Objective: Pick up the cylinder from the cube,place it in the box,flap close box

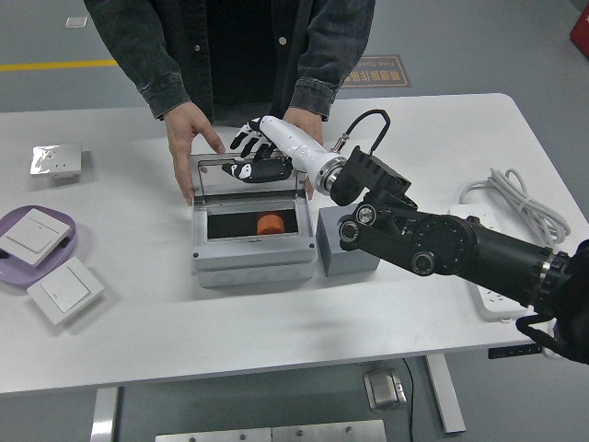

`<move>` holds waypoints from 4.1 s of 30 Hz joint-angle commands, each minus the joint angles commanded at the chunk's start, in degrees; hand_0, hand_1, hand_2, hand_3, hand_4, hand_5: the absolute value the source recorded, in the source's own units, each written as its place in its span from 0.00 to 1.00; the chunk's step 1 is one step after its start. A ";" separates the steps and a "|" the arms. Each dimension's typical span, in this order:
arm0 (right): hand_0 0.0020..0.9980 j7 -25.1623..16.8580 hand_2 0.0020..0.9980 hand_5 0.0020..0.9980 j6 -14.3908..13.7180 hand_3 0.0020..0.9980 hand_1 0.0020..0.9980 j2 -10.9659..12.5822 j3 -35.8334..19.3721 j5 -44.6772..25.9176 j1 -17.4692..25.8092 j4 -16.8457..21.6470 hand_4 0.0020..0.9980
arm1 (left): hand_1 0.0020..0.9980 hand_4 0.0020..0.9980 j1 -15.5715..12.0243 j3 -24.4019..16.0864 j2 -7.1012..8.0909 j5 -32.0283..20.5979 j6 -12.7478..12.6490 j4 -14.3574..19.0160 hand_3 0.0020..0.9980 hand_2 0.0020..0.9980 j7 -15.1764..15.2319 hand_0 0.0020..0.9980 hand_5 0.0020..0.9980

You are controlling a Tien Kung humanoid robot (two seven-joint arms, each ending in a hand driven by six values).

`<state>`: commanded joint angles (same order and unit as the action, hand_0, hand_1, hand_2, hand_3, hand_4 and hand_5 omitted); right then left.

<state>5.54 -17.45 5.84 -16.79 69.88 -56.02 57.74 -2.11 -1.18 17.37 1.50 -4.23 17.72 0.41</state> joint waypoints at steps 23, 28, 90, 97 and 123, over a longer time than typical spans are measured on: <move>0.56 4.78 0.55 0.42 0.86 0.61 0.49 6.44 0.80 7.09 6.69 18.53 0.74 | 0.63 0.70 -0.51 -0.76 -0.38 0.33 0.00 -0.04 0.62 0.60 -0.16 0.62 0.24; 0.56 4.96 0.55 0.43 1.09 0.61 0.49 7.53 -1.11 7.44 7.20 18.75 0.74 | 0.63 0.70 -0.61 -0.65 -0.37 0.13 0.00 -0.11 0.62 0.60 -0.11 0.61 0.24; 0.57 -1.07 0.66 0.47 -8.69 0.67 0.66 13.81 -41.82 14.90 37.78 27.86 0.76 | 0.63 0.70 -0.71 0.79 0.00 0.46 -0.05 0.17 0.62 0.60 -0.09 0.62 0.24; 0.58 -1.66 0.66 0.47 -9.65 0.67 0.67 13.42 -42.13 17.78 38.90 26.91 0.76 | 0.63 0.70 -0.50 1.00 0.53 -0.66 0.21 -0.06 0.62 0.60 -0.15 0.61 0.24; 0.58 -4.59 0.72 0.49 -9.06 0.74 0.70 12.28 -42.57 17.52 40.47 25.78 0.78 | 0.63 0.69 -0.53 -0.57 1.81 -0.36 0.51 -0.09 0.62 0.60 0.01 0.61 0.24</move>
<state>0.95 -26.51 18.12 -59.36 87.40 -15.55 83.53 -2.63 -1.74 19.18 1.14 -3.72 17.62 0.42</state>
